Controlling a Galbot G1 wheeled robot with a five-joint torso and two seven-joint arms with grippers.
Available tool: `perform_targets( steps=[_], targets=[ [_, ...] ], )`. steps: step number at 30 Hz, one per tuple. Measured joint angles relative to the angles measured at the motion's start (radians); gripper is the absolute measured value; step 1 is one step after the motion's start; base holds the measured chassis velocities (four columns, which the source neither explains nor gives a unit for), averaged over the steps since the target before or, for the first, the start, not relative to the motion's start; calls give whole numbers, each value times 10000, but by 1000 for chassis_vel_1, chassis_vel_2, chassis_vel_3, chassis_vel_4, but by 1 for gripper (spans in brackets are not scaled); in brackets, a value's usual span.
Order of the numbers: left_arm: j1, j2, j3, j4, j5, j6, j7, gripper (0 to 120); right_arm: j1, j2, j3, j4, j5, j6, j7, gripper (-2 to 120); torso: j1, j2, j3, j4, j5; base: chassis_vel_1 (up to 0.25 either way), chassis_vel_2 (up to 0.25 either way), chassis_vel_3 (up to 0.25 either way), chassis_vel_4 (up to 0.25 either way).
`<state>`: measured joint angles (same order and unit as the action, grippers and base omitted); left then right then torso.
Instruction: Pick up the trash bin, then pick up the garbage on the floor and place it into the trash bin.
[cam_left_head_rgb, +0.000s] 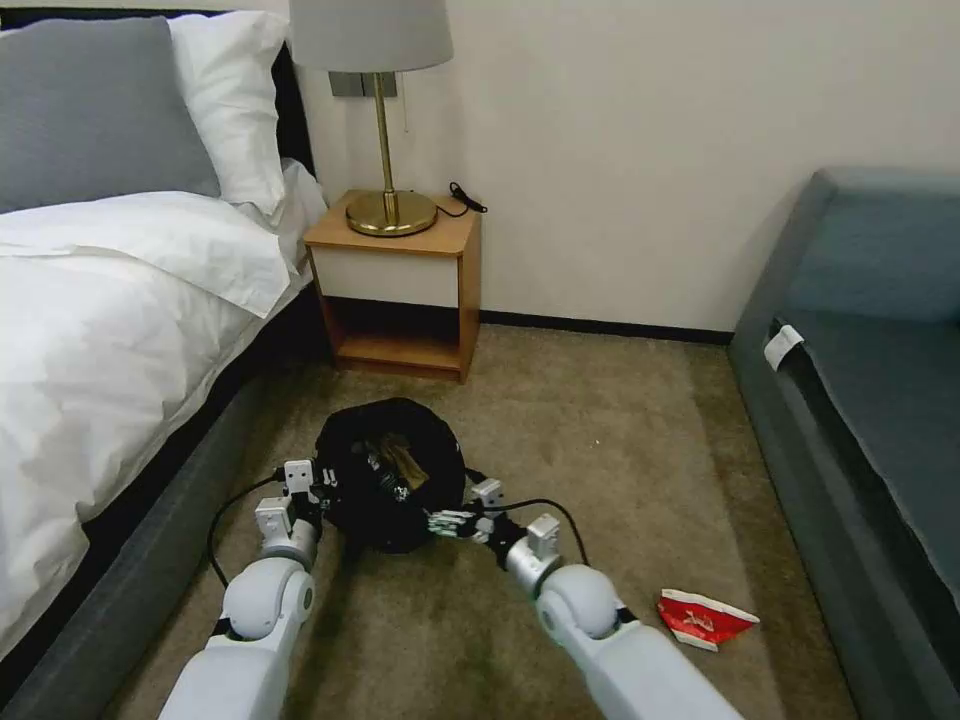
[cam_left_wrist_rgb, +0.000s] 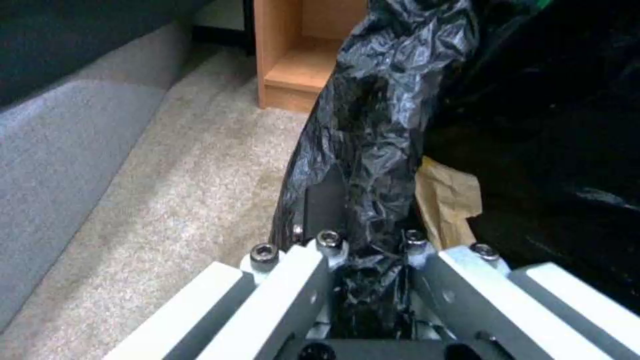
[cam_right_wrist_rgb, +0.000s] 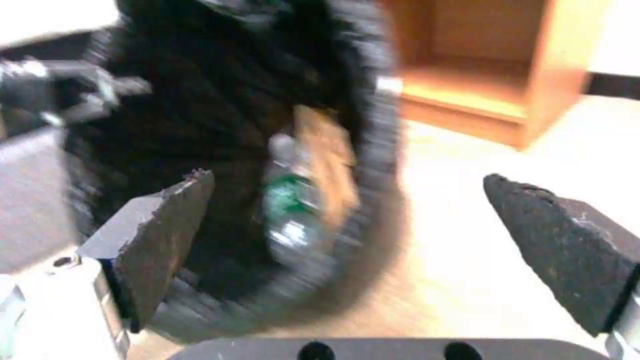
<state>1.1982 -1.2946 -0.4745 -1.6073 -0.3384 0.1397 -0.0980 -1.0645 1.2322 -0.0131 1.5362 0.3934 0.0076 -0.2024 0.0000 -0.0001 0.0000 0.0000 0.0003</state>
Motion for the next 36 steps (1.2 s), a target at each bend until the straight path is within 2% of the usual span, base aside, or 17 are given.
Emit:
perform_targets(
  steps=[1,2,5,6,9,14,28,36],
  targets=[
    [2,17,-5,15,0,-21,5,0,-73,-367,127,129,-35,-130,57,100,0,0,0,0,0,0,0,0,0],
    [2,17,-5,15,0,-21,5,0,-73,-367,127,129,-35,-130,57,100,0,0,0,0,0,0,0,0,0],
    [14,78,-33,63,2,-44,16,0,-239,-1501,410,378,-204,-697,219,100,0,1,0,-1,-2,0,0,0,0],
    [14,78,-33,63,2,-44,16,0,-239,-1501,410,378,-204,-697,219,100,0,1,0,-1,-2,0,0,0,0],
    [33,109,-71,70,8,-62,27,0,-385,-2364,529,514,-331,-1320,293,100,0,1,0,-1,-1,0,0,0,0],
    [29,126,-125,70,64,-64,37,0,-617,-3112,489,536,-323,-1783,217,100,0,1,0,-1,-2,0,0,0,0],
    [77,326,-376,112,129,-68,71,0,-853,-3649,207,168,-256,-2120,-34,100,0,1,0,0,-3,0,0,0,0],
    [-370,535,-578,588,-229,-70,124,0,-1362,-4086,518,389,-266,-2428,-87,100,0,0,0,-1,-4,0,0,0,0]
  ],
)
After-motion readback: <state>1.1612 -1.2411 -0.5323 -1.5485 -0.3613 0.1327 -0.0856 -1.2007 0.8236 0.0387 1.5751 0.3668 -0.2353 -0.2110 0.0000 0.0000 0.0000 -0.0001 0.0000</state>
